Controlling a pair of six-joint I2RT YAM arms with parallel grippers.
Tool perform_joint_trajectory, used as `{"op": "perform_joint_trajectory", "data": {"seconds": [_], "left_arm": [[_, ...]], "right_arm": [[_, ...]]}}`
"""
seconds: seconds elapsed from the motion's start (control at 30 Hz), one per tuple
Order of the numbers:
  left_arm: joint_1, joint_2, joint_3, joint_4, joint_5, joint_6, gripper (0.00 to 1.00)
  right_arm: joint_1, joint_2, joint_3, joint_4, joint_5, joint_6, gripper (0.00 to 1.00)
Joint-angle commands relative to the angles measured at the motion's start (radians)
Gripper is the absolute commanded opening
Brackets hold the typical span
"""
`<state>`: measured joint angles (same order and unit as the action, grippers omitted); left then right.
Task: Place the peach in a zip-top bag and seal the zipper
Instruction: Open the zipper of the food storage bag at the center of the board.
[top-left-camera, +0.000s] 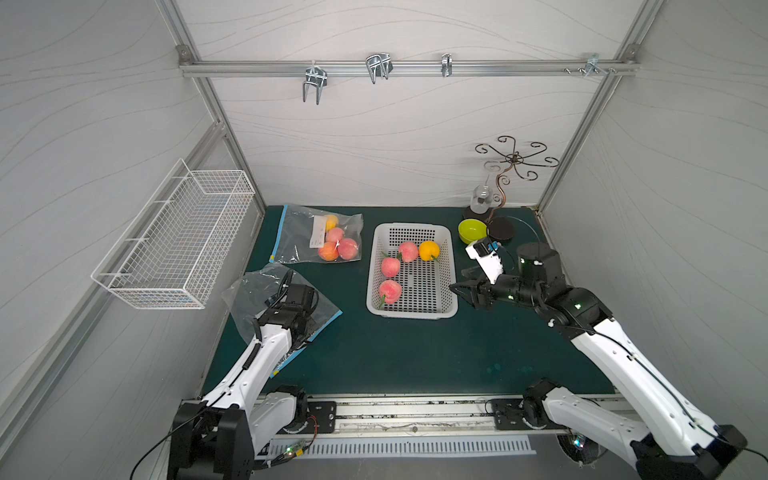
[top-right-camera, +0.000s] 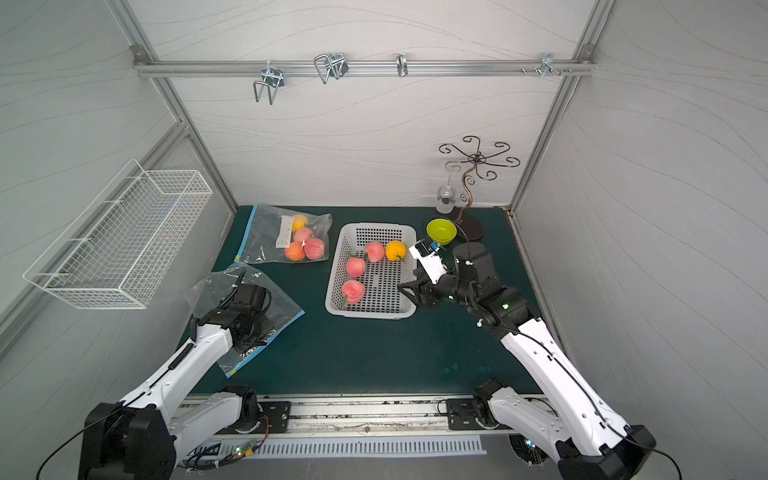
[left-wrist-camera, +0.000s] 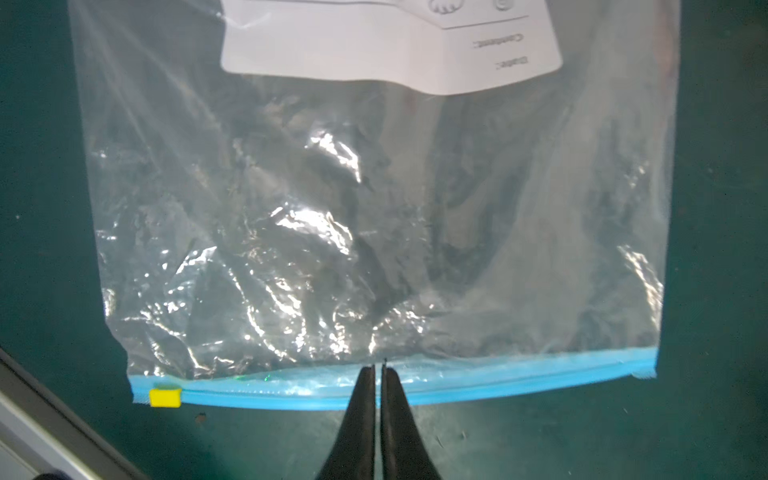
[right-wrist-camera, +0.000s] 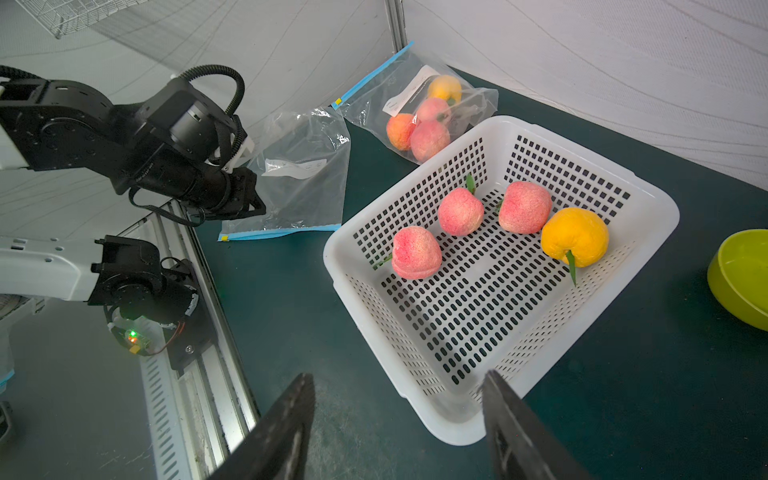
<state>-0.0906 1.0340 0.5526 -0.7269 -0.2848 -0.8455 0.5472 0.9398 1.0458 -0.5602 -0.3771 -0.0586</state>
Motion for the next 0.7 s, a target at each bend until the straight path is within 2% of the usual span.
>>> {"op": "perform_joint_trajectory", "data": {"seconds": [0.0, 0.23, 0.4, 0.67], "left_arm": [[0.014, 0.005, -0.007, 0.092, -0.049, -0.074, 0.09], [0.028, 0.189, 0.015, 0.168, 0.061, -0.065, 0.06], [0.028, 0.26, 0.047, 0.23, 0.169, -0.033, 0.06], [0.026, 0.385, 0.118, 0.383, 0.541, 0.039, 0.08]], "right_arm": [[-0.006, -0.002, -0.009, 0.004, -0.024, -0.003, 0.65], [-0.006, -0.001, -0.01, 0.002, -0.039, -0.002, 0.65], [-0.007, -0.006, -0.016, 0.003, -0.039, -0.003, 0.65], [-0.007, 0.004, -0.023, 0.005, -0.045, 0.002, 0.65]]}}
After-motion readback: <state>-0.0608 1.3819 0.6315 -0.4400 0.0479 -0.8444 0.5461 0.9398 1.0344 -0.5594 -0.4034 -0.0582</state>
